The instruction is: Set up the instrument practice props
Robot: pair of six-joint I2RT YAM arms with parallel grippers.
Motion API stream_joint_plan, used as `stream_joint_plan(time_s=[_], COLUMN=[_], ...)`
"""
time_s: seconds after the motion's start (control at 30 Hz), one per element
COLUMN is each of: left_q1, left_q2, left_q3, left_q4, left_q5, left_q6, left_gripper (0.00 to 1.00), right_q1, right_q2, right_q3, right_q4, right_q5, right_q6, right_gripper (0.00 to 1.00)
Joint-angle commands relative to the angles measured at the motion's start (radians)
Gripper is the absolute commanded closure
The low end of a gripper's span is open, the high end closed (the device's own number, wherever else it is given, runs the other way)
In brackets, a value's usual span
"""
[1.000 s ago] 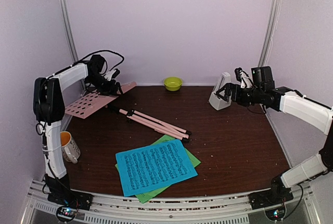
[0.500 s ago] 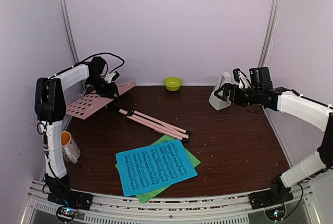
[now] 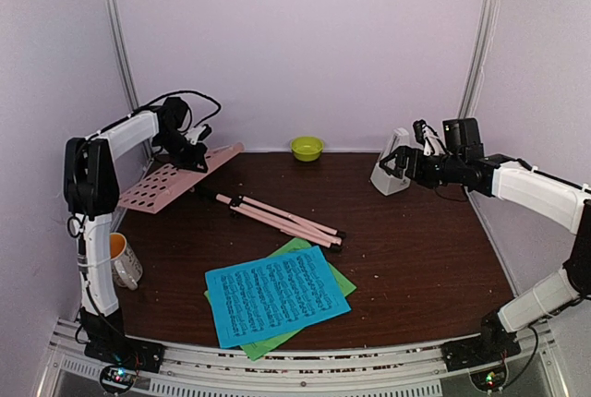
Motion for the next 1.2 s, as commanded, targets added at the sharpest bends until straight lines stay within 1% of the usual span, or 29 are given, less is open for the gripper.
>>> stream_joint_plan(time_s=[0.0,0.2,0.33,0.53,0.63,0.83,0.9,1.17], left_q1=[-0.014,-0.046,-0.084,-0.173,-0.23,-0.362,-0.401,-0.508], left_q2=[-0.021,-0.087,-0.14,-0.206,-0.241,-0.328,-0.356,-0.471], left_q3=[0.09,0.18,0.273,0.386,0.418,0.398,0.387,0.285], left_q4=[0.014,0.014,0.014,0.03,0.062,0.186,0.232,0.482], left_q5=[0.047,0.003,-0.044,-0.142,-0.181,-0.23,-0.234,-0.122], left_q6=[-0.053,-0.06,-0.04,0.01,0.058,0.21,0.258,0.373], left_gripper=[1.0,1.0,1.0,1.0,1.0,1.0,1.0,1.0], right_q1=[0.005,0.005,0.004,0.004,0.004,0.005,0.004,0.005], right_q2=[-0.021,-0.04,-0.057,-0.092,-0.122,-0.155,-0.15,-0.098], right_q3=[0.028,0.034,0.035,0.011,-0.014,-0.06,-0.066,-0.065], right_q4=[0.016,0.004,0.002,0.036,0.075,0.177,0.208,0.402], right_q5=[0.002,0.014,0.022,0.022,0.009,-0.067,-0.109,-0.274], right_q6=[-0.002,-0.018,-0.026,-0.039,-0.053,-0.064,-0.052,0.05], right_gripper=[0.0,0.0,0.0,0.0,0.0,0.0,0.02,0.13])
